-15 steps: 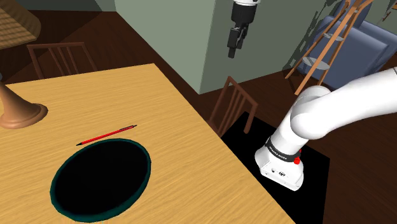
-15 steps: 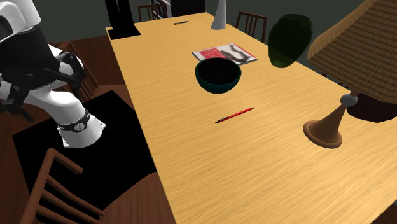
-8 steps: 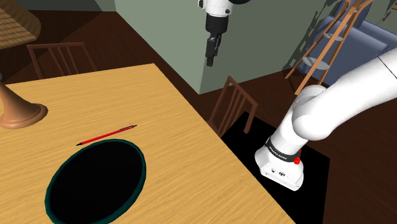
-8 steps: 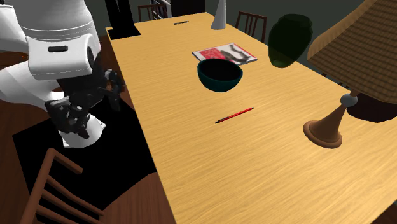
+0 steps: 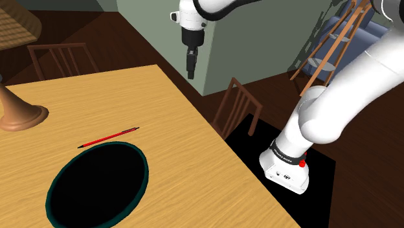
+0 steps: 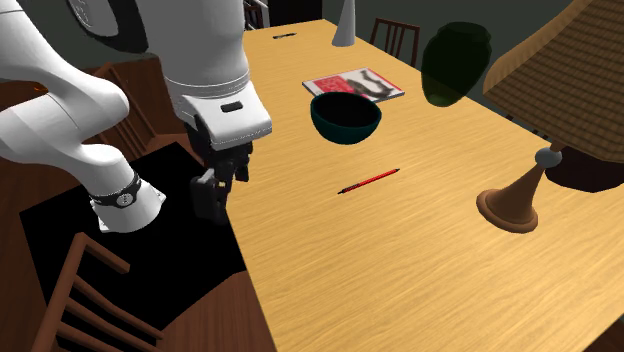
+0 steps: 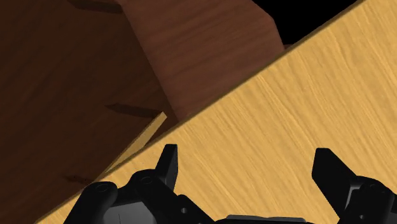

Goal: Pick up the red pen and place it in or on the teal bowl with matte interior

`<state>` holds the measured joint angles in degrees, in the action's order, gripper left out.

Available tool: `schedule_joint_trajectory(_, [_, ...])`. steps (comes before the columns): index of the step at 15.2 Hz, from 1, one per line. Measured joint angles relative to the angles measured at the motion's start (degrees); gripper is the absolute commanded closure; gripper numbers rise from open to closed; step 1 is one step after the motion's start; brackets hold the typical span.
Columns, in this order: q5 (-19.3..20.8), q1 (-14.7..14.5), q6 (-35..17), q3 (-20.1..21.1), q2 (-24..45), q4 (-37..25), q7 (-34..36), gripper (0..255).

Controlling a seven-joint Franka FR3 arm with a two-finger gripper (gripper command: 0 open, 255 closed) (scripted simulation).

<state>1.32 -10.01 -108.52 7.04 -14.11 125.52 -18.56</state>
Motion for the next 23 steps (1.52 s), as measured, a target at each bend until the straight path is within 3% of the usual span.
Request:
schedule_joint_trajectory(11, [0.55,-5.81,-6.57,5.66,16.53,-9.77,-6.39,0])
schedule_joint_trajectory(19, [3.07,-10.55,-8.68,9.81,28.23,-18.89,-10.1,0])
schedule_joint_trajectory(23, [4.05,-12.09,-10.29,10.88,31.47,-20.33,-11.06,0])
